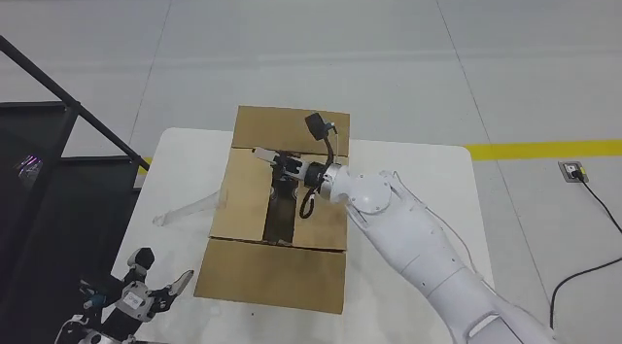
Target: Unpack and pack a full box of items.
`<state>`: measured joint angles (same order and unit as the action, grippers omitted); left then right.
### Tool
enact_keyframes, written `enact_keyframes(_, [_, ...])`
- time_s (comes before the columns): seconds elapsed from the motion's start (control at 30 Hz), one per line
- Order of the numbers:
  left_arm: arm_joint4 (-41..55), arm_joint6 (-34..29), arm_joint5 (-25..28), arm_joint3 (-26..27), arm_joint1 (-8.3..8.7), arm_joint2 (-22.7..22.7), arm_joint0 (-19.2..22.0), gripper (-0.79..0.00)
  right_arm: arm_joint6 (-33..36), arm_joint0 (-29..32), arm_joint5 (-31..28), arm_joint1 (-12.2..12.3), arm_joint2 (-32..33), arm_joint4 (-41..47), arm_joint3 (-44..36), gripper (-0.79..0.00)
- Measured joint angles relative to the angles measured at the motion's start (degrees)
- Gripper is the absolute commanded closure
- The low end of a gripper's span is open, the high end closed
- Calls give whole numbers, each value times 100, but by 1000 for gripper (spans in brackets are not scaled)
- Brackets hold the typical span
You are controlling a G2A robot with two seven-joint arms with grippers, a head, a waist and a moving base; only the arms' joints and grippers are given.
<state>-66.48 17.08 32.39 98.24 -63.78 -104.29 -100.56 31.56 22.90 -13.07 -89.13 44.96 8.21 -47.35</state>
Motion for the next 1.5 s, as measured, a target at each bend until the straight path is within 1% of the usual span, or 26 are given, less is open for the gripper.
enact_keyframes(0.17, [16, 26, 43, -65, 2, -29, -15, -785, 176, 41, 556, -26, 3, -31, 34, -785])
enact_keyframes(0.3, [13, 19, 73, -85, 1, -15, -16, -785, 341, -20, 699, -109, -60, 56, 215, -785])
enact_keyframes(0.4, [-25, -10, 108, -88, 2, 3, -8, -785, 488, -87, 584, -193, -58, 308, 455, -785])
enact_keyframes(0.6, [-131, -52, 159, -71, 4, 82, 16, -785, 892, -275, 155, -364, 10, 910, 942, -785])
enact_keyframes(0.77, [-385, 18, 124, 21, -3, 225, -24, -785, 1195, -417, -211, -434, 154, 1284, 1279, -785])
enact_keyframes(0.93, [-417, 13, 61, 101, -12, 329, 8, -785, 1610, -460, -465, -485, 250, 1577, 1372, -785])
enact_keyframes(1.0, [-445, -14, -42, 180, -18, 362, 42, -785, 1713, -463, -550, -510, 274, 1664, 1356, -785])
enact_keyframes(1.17, [-832, -72, -533, 415, -43, 573, 184, -785, 1801, -475, -703, -566, 345, 1849, 1323, -785])
enact_keyframes(1.3, [-1317, -29, -1099, 464, -85, 913, 365, -785, 1849, -494, -767, -623, 415, 2082, 1348, -785])
enact_keyframes(1.5, [-1379, -168, -1836, 464, -159, 1291, 678, -785, 2050, -568, -841, -723, 448, 2331, 1445, -785])
